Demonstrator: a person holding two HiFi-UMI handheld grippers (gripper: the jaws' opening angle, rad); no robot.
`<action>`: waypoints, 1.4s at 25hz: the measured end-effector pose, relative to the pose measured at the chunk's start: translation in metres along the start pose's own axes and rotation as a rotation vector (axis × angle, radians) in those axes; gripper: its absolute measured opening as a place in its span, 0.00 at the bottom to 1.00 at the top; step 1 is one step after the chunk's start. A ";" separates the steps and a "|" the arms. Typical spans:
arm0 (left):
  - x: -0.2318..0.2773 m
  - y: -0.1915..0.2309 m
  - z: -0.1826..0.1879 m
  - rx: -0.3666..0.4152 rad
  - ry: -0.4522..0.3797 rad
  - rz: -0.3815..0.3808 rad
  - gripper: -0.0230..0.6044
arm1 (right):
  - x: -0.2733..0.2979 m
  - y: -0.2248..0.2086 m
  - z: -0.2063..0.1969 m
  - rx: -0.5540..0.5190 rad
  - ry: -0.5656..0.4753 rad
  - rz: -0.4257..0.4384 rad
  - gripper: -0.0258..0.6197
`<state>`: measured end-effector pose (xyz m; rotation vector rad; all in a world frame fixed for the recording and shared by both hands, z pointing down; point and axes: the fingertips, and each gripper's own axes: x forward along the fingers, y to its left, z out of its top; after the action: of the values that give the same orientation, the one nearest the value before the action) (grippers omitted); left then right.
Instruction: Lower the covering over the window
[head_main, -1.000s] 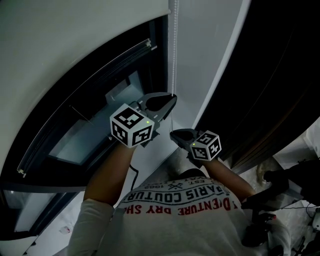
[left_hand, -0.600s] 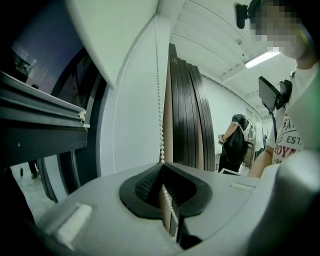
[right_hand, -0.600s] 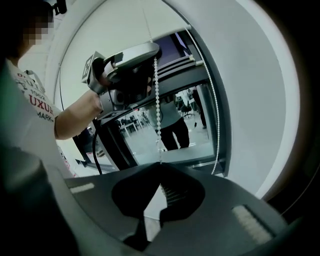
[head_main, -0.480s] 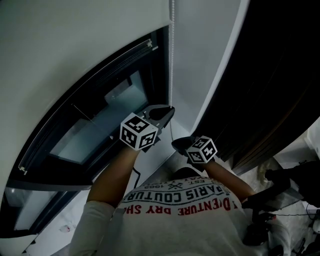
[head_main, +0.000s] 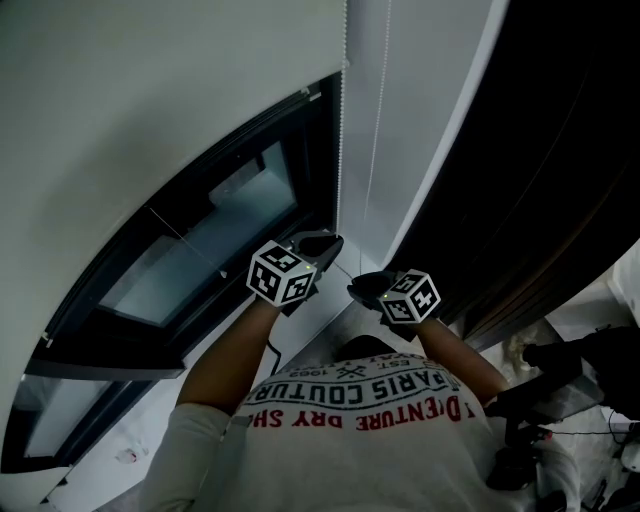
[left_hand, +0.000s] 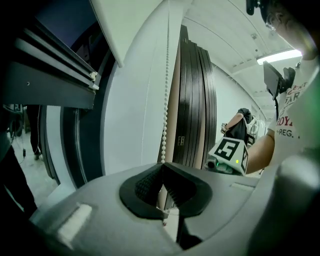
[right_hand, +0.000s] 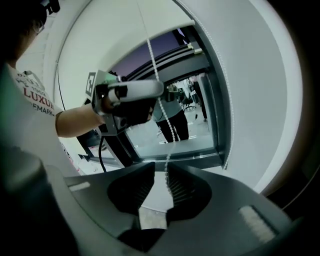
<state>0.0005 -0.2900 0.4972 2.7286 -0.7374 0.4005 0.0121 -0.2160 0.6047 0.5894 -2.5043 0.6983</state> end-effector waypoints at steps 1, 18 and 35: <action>0.000 0.000 -0.003 -0.003 0.003 0.000 0.05 | -0.005 -0.002 0.009 -0.020 -0.011 -0.001 0.19; -0.007 0.009 -0.008 -0.001 0.004 0.017 0.05 | -0.090 0.035 0.218 -0.419 -0.230 -0.035 0.23; -0.019 0.003 -0.012 0.002 -0.021 -0.002 0.05 | -0.086 0.064 0.313 -0.357 -0.451 -0.020 0.05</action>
<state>-0.0195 -0.2797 0.5027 2.7395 -0.7400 0.3728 -0.0524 -0.3202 0.2971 0.6954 -2.9323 0.1005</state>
